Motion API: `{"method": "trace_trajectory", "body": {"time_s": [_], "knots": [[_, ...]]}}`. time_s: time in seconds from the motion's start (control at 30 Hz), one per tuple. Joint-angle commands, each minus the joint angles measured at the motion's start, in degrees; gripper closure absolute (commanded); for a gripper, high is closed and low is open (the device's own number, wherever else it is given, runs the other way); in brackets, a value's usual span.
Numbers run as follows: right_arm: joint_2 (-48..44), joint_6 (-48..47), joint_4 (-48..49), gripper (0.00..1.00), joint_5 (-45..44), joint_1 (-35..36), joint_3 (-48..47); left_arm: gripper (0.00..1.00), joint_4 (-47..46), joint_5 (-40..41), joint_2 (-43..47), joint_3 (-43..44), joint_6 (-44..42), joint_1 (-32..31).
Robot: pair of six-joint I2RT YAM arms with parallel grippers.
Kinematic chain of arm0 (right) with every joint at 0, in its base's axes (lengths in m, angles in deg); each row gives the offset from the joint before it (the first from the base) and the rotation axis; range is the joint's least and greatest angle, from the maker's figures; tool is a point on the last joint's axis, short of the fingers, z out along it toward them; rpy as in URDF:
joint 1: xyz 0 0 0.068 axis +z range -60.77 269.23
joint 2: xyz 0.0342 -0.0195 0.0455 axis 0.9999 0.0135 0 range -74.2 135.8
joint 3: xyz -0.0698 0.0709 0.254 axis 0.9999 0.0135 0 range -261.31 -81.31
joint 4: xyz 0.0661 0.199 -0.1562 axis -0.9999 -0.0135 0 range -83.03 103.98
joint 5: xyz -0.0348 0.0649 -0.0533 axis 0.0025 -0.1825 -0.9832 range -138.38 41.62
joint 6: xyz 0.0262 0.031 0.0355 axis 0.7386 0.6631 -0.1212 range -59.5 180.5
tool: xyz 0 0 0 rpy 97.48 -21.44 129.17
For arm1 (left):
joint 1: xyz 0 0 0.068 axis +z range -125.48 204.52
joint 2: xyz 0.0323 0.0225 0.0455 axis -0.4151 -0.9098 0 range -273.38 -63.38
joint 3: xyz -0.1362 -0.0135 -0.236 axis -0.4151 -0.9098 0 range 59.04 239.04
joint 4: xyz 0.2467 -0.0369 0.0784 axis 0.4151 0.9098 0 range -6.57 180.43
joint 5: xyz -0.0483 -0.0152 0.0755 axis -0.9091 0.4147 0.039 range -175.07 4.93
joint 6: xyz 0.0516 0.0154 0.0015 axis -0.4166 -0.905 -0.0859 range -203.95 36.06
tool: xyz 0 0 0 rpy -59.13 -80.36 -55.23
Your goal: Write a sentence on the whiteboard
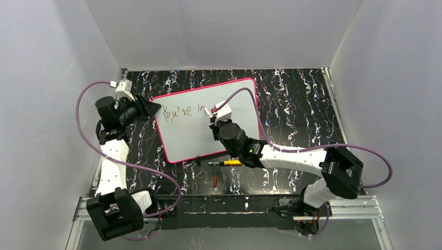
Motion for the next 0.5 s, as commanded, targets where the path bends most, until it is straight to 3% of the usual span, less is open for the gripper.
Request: {"method": "trace_trajectory", "body": {"time_s": [0.0, 0.47], "knots": [[-1.3, 0.8, 0.2, 0.99, -1.5, -0.5, 0.2, 0.64, 0.0, -2.4, 1.7, 0.3, -0.2, -0.3], [-2.8, 3.2, -1.0, 0.99, 0.3, 0.2, 3.0, 0.64, 0.1, -2.3, 1.8, 0.2, -0.3, -0.3]]}}
